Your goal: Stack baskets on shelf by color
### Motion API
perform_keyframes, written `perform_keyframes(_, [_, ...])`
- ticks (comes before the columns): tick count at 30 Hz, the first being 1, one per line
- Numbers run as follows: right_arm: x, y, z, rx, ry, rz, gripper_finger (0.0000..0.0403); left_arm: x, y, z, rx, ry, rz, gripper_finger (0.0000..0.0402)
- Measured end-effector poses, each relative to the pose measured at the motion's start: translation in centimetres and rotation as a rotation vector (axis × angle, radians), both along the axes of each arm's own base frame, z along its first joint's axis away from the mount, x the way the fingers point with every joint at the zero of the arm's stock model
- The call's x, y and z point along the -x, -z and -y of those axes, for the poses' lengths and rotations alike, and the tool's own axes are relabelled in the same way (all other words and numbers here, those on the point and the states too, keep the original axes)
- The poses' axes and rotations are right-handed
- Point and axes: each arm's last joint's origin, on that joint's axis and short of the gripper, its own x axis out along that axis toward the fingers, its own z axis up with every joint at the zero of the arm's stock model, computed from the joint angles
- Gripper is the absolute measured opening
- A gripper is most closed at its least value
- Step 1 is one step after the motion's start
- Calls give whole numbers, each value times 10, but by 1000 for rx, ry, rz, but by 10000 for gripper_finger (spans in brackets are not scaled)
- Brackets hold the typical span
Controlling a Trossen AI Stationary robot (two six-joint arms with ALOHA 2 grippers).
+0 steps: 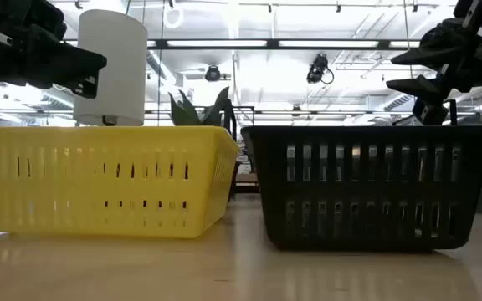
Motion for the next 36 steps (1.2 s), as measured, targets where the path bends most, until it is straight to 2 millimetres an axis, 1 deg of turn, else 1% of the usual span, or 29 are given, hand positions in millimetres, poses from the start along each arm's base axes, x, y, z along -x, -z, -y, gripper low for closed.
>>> perform_keyframes(7, [0, 0, 0, 0, 0, 0, 162, 0, 0, 0, 0, 0, -1, 36])
perform_keyframes(17, [0, 0, 0, 0, 0, 0, 162, 0, 0, 0, 0, 0, -1, 26])
perform_keyframes(26, [0, 0, 0, 0, 0, 0, 162, 0, 0, 0, 0, 0, 0, 36])
perform_keyframes(36, [0, 0, 0, 0, 0, 0, 162, 0, 0, 0, 0, -1, 0, 26])
